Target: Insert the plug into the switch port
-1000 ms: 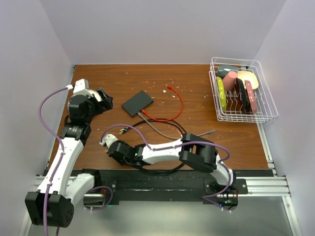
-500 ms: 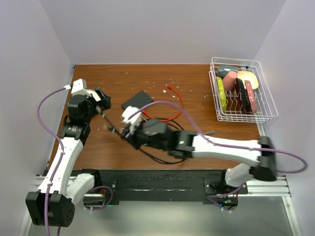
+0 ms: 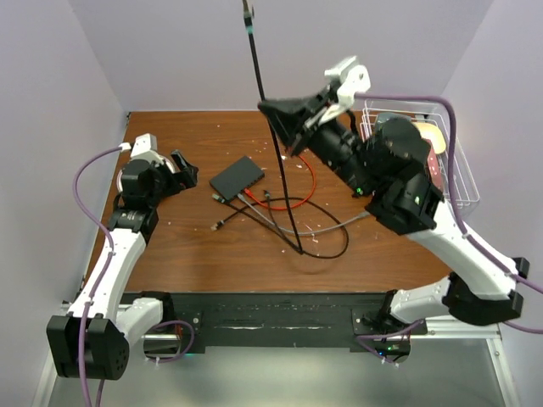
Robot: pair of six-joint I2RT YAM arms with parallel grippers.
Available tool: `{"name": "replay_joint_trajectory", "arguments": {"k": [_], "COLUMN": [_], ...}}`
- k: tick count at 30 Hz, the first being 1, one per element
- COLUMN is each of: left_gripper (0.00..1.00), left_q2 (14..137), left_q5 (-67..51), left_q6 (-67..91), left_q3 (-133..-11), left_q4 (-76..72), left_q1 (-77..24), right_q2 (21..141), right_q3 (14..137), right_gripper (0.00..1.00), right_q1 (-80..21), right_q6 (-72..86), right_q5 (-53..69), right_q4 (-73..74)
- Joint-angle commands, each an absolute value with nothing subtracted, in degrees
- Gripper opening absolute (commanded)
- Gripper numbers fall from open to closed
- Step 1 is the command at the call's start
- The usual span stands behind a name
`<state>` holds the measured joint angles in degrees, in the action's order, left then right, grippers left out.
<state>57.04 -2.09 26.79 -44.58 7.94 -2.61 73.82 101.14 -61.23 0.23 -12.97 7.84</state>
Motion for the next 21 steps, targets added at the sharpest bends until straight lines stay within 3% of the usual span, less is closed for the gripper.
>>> {"name": "replay_joint_trajectory", "arguments": {"k": [1, 5, 12, 17, 21], "left_gripper": [1.00, 0.99, 1.00, 1.00, 1.00], "left_q2": [58.1, 58.9, 57.6, 55.2, 52.9], "left_q5": [-11.5, -24.9, -31.4, -35.0, -38.2], "left_q6": [24.8, 24.3, 25.1, 26.3, 28.9], "left_q3": [-45.2, -44.6, -43.2, -42.4, -40.4], "left_q4": [1.9, -3.2, -8.4, -11.4, -17.6], "left_q1": [-2.1, -2.2, -2.2, -2.2, -2.2], "right_q2": [80.0, 86.1, 93.6, 91.3, 88.6], "right_q3": [114.8, 123.9, 141.8, 134.8, 118.0], "right_gripper": [0.00, 0.00, 0.00, 0.00, 0.00], "right_q1": [-60.1, -58.6, -55.5, -54.6, -54.4], "right_q6": [-5.9, -8.3, -14.3, -16.2, -14.3], "right_q5": [-13.3, -14.4, -15.9, -14.5, -12.5], "right_q4": [13.0, 16.2, 17.7, 15.3, 13.9]}}
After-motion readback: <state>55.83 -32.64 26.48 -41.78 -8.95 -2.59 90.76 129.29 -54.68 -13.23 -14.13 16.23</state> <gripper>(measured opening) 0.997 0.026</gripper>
